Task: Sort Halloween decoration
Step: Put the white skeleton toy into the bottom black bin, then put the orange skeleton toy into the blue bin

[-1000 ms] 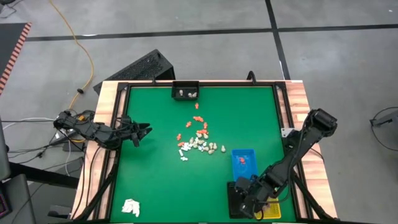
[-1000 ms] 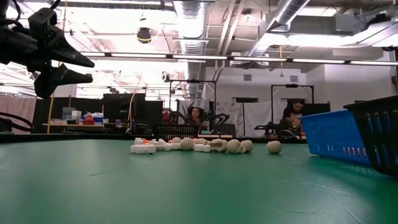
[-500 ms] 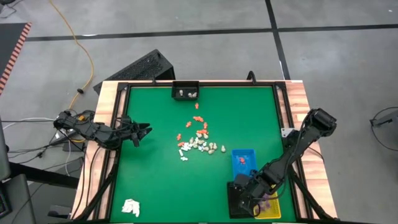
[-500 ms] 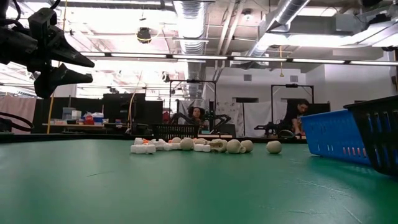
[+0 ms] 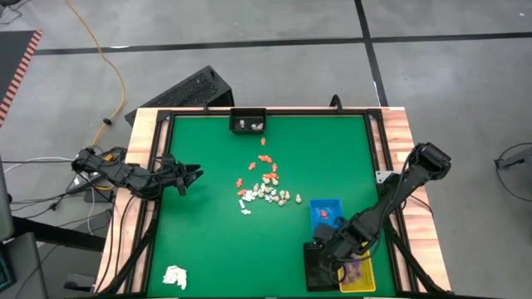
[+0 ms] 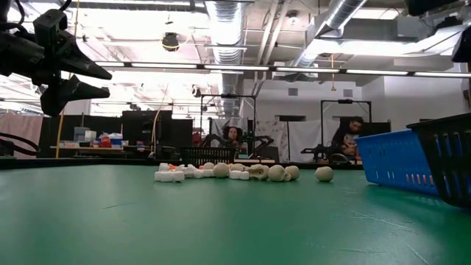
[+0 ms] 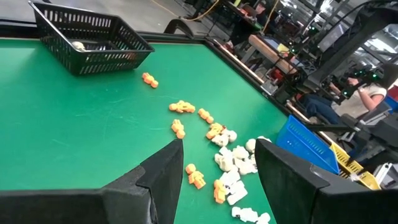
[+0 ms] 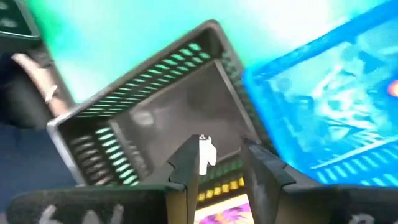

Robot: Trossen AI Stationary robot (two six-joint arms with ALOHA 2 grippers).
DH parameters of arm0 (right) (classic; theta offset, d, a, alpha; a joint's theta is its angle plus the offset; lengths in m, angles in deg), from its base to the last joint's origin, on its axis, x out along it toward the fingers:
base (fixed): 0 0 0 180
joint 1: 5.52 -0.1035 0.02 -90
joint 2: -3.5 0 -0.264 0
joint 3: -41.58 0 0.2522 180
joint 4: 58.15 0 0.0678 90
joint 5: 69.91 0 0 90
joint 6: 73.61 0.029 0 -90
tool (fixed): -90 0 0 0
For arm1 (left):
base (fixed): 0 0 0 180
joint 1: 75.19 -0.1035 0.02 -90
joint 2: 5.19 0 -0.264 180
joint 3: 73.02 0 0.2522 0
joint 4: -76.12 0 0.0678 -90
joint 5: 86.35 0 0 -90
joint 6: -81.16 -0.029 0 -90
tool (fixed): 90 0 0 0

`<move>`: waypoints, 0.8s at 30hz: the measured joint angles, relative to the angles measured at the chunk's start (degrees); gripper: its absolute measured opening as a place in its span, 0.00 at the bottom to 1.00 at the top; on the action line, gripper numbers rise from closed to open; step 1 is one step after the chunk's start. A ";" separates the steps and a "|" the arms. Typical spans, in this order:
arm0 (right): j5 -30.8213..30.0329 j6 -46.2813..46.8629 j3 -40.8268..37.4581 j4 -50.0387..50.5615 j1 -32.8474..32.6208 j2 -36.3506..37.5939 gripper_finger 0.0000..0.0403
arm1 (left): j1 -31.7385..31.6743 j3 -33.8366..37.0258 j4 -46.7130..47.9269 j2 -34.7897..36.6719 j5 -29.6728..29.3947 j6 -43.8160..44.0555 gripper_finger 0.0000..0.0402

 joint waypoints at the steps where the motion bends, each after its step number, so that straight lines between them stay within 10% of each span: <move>1: -0.29 -0.06 0.00 0.76 0.25 0.00 0.29 | -0.01 0.00 0.02 0.00 0.00 0.00 0.47; 24: -2.90 -3.65 0.00 6.63 5.88 -0.02 0.29 | 0.00 0.00 0.08 0.00 0.02 0.02 0.47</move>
